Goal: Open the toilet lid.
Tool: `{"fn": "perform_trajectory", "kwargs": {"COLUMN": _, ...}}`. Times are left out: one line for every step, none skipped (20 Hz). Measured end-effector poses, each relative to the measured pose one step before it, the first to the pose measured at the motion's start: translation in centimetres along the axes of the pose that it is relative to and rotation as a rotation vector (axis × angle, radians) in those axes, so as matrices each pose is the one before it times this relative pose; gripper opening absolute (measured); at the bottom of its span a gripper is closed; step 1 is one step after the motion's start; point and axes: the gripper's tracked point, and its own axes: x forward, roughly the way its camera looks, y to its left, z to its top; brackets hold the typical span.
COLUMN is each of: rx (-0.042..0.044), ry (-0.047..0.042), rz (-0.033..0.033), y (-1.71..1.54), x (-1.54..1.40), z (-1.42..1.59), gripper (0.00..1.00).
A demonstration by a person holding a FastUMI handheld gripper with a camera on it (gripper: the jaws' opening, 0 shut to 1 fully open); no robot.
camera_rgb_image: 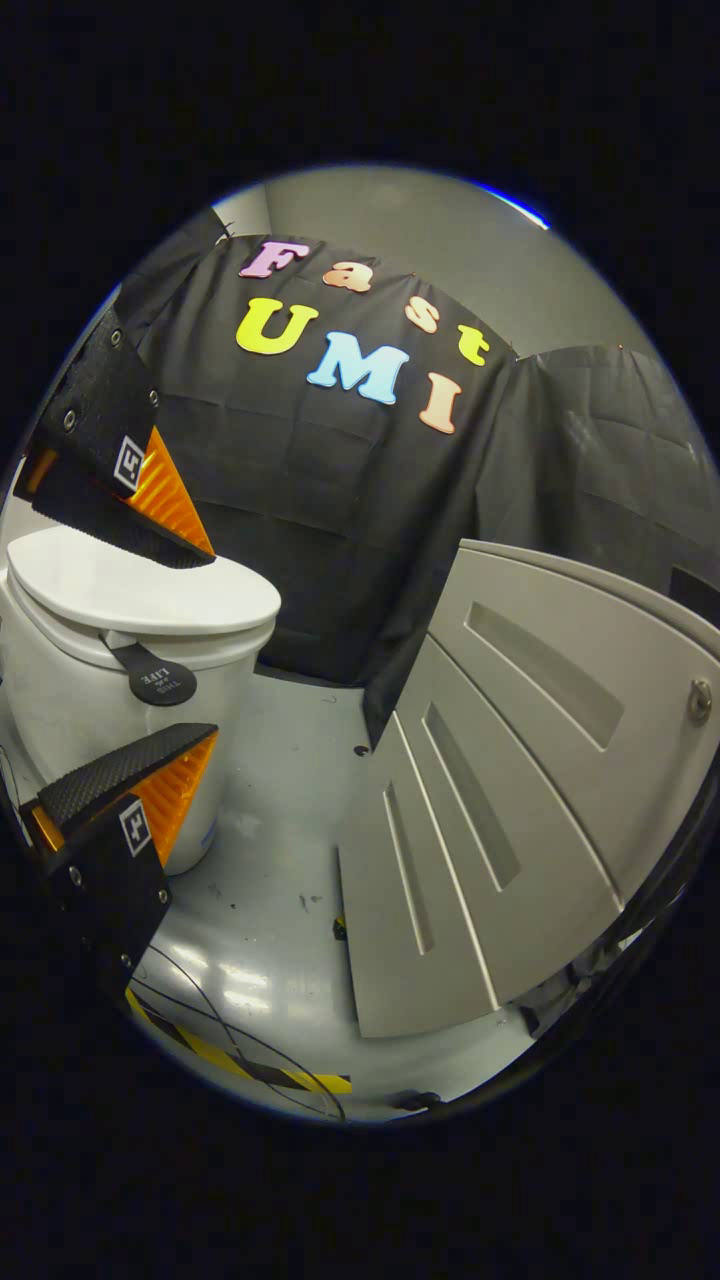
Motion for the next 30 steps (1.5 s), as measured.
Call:
{"fn": "perform_trajectory", "kwargs": {"rx": 0.00776, "ry": 0.01533, "rz": -0.00513, "y": -0.456, "x": 0.100, "z": -0.391, "gripper": 0.95}}
{"fn": "perform_trajectory", "kwargs": {"rx": 0.00828, "ry": 0.00669, "rz": -0.00741, "y": -0.448, "x": -0.139, "z": 0.044, "gripper": 0.95}}
{"fn": "perform_trajectory", "kwargs": {"rx": 0.01230, "ry": 0.00633, "rz": -0.01369, "y": -0.699, "x": 0.181, "z": 0.025, "gripper": 0.95}}
{"fn": "perform_trajectory", "kwargs": {"rx": 0.01734, "ry": 0.00276, "rz": -0.00707, "y": -0.258, "x": 0.258, "z": -0.176, "gripper": 0.94}}
{"fn": "perform_trajectory", "kwargs": {"rx": 0.02161, "ry": 0.00465, "rz": -0.00817, "y": -0.338, "x": 0.260, "z": 0.092, "gripper": 0.94}}
{"fn": "perform_trajectory", "kwargs": {"rx": 0.01310, "ry": 0.00332, "rz": -0.00727, "y": -0.053, "x": 0.240, "z": -0.131, "gripper": 0.92}}
{"fn": "perform_trajectory", "kwargs": {"rx": 0.00989, "ry": 0.00533, "rz": -0.00654, "y": -0.111, "x": 0.281, "z": 0.014, "gripper": 0.89}}
{"fn": "perform_trajectory", "kwargs": {"rx": 0.00324, "ry": 0.00617, "rz": -0.00441, "y": 0.161, "x": 0.408, "z": -0.415, "gripper": 0.83}}
{"fn": "perform_trajectory", "kwargs": {"rx": -0.00154, "ry": 0.00710, "rz": -0.00269, "y": 0.091, "x": 0.213, "z": -0.020, "gripper": 0.81}}
{"fn": "perform_trajectory", "kwargs": {"rx": -0.00429, "ry": 0.01055, "rz": -0.00301, "y": -0.138, "x": 0.182, "z": -0.125, "gripper": 0.76}}
{"fn": "perform_trajectory", "kwargs": {"rx": -0.00339, "ry": 0.01134, "rz": -0.00154, "y": -0.302, "x": -0.016, "z": -0.014, "gripper": 0.74}}
{"fn": "perform_trajectory", "kwargs": {"rx": -0.00282, "ry": 0.00784, "rz": 0.00681, "y": 0.101, "x": 0.123, "z": 0.010, "gripper": 0.69}}
{"fn": "perform_trajectory", "kwargs": {"rx": -0.00504, "ry": 0.01288, "rz": 0.00705, "y": 0.436, "x": 0.163, "z": 0.031, "gripper": 0.65}}
{"fn": "perform_trajectory", "kwargs": {"rx": -0.00549, "ry": 0.00039, "rz": 0.00626, "y": 0.219, "x": 0.035, "z": 0.251, "gripper": 0.59}}
{"fn": "perform_trajectory", "kwargs": {"rx": -0.00023, "ry": 0.00004, "rz": 0.00686, "y": 0.336, "x": 0.183, "z": 0.168, "gripper": 0.56}}
{"fn": "perform_trajectory", "kwargs": {"rx": 0.00256, "ry": 0.00233, "rz": 0.00517, "y": 0.354, "x": 0.124, "z": 0.272, "gripper": 0.49}}
{"fn": "perform_trajectory", "kwargs": {"rx": 0.00163, "ry": 0.00140, "rz": -0.00023, "y": 0.085, "x": 0.077, "z": 0.141, "gripper": 0.42}}
{"fn": "perform_trajectory", "kwargs": {"rx": -0.00549, "ry": 0.00474, "rz": -0.01721, "y": -0.632, "x": -0.064, "z": -0.154, "gripper": 0.36}}
{"fn": "perform_trajectory", "kwargs": {"rx": 0.00653, "ry": 0.00954, "rz": -0.00440, "y": -0.209, "x": 0.183, "z": -0.189, "gripper": 0.30}}
{"fn": "perform_trajectory", "kwargs": {"rx": 0.00663, "ry": 0.00348, "rz": -0.00957, "y": -0.188, "x": -0.455, "z": 0.220, "gripper": 0.25}}
{"fn": "perform_trajectory", "kwargs": {"rx": 0.00176, "ry": 0.00088, "rz": -0.00385, "y": -0.149, "x": -0.263, "z": 0.151, "gripper": 0.24}}
{"fn": "perform_trajectory", "kwargs": {"rx": -0.00158, "ry": -0.00281, "rz": 0.00011, "y": -0.115, "x": -0.057, "z": -0.100, "gripper": 0.23}}
{"fn": "perform_trajectory", "kwargs": {"rx": 0.00169, "ry": -0.00295, "rz": 0.00475, "y": 0.182, "x": -0.058, "z": 0.040, "gripper": 0.22}}
{"fn": "perform_trajectory", "kwargs": {"rx": 0.00111, "ry": 0.00040, "rz": 0.00438, "y": 0.085, "x": -0.101, "z": 0.079, "gripper": 0.19}}
{"fn": "perform_trajectory", "kwargs": {"rx": -0.00183, "ry": 0.00103, "rz": 0.00111, "y": 0.061, "x": -0.047, "z": 0.061, "gripper": 0.17}}
{"fn": "perform_trajectory", "kwargs": {"rx": -0.00557, "ry": 0.00327, "rz": -0.00135, "y": 0.033, "x": 0.048, "z": -0.122, "gripper": 0.14}}
{"fn": "perform_trajectory", "kwargs": {"rx": -0.00426, "ry": 0.00112, "rz": 0.00001, "y": 0.123, "x": 0.012, "z": -0.024, "gripper": 0.13}}
{"fn": "perform_trajectory", "kwargs": {"rx": -0.00500, "ry": 0.00612, "rz": -0.00164, "y": 0.135, "x": 0.112, "z": -0.138, "gripper": 0.11}}
{"fn": "perform_trajectory", "kwargs": {"rx": -0.00492, "ry": 0.00170, "rz": -0.00048, "y": 0.113, "x": -0.111, "z": 0.124, "gripper": 0.10}}
{"fn": "perform_trajectory", "kwargs": {"rx": -0.00546, "ry": 0.00531, "rz": -0.00110, "y": 0.235, "x": 0.005, "z": 0.076, "gripper": 0.07}}
